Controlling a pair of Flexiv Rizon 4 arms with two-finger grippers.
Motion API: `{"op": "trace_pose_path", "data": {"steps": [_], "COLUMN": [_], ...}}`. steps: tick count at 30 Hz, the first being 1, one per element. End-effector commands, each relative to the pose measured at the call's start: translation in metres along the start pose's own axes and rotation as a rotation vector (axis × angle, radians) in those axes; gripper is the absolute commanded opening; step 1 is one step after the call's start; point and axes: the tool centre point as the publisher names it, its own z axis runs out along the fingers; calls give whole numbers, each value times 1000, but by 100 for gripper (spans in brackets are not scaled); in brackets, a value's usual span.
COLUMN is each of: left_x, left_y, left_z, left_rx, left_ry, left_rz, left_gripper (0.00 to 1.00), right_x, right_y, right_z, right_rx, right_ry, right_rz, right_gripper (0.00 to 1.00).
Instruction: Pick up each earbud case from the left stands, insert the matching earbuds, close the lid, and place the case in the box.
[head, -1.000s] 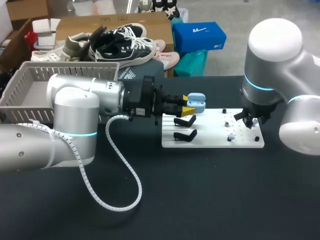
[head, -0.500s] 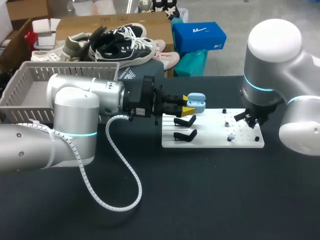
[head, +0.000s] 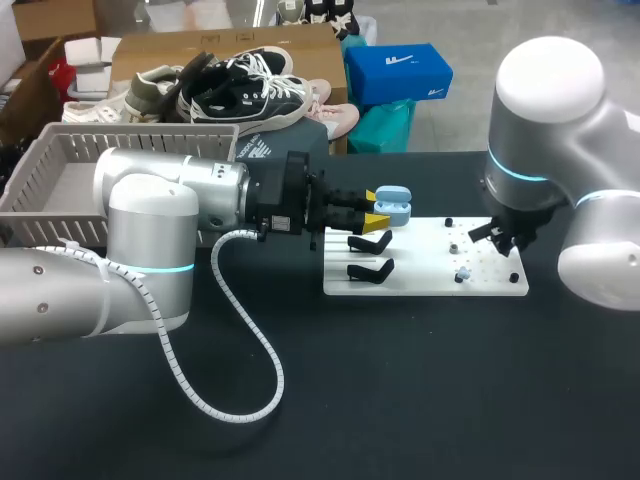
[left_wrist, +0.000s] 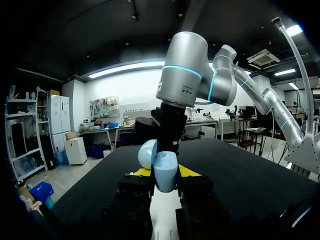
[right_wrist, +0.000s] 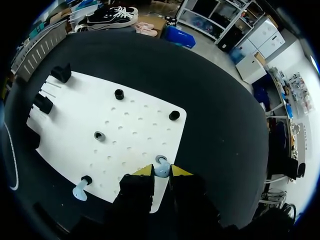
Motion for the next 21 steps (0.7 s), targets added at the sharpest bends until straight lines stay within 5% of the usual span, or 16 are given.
{"op": "trace_pose_path", "data": {"steps": [1, 12, 21], "left_x": [0, 0, 0], "left_y": [-1, -1, -1], "left_z": [0, 0, 0], "left_rx": [-5, -5, -5], "left_ry": [0, 0, 0], "left_rz": [1, 1, 1], "left_gripper": [0, 0, 0], "right_x": [3, 17, 24], "right_y": [0, -5, 15], "right_z": [-6, -59, -142], "right_rx": [4, 18, 34], "right_ry": [-9, -79, -160], "right_rz": [6, 30, -14], "right_gripper": [0, 0, 0]}}
